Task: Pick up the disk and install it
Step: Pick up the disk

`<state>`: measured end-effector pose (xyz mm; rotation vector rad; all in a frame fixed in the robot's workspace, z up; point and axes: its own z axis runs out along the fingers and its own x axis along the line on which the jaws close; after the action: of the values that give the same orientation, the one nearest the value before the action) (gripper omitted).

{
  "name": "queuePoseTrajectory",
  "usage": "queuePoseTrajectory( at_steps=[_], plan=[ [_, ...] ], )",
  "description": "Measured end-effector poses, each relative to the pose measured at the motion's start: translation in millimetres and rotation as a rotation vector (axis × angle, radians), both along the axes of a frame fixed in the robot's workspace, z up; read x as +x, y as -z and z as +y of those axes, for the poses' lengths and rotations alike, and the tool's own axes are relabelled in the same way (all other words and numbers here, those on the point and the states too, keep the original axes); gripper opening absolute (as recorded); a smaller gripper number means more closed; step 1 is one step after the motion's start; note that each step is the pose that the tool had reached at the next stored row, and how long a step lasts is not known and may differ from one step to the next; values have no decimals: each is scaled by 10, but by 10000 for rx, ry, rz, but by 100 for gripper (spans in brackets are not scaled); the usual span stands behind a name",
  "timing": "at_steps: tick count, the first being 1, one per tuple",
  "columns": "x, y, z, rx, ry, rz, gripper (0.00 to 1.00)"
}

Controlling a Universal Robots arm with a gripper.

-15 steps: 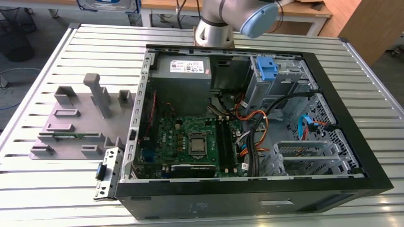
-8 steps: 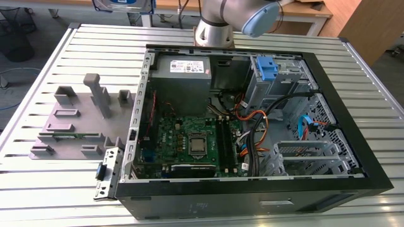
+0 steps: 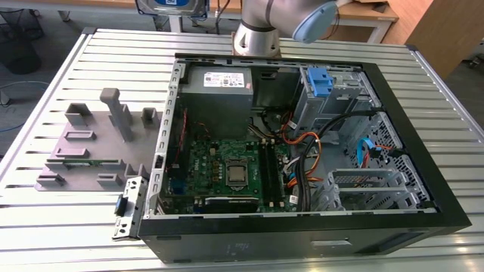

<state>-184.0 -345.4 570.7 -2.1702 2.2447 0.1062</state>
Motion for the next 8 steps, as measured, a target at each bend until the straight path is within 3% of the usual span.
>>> queuePoseTrajectory(
  at_steps=[8],
  plan=[
    [360,3,0,1,0,-1,35]
  ],
)
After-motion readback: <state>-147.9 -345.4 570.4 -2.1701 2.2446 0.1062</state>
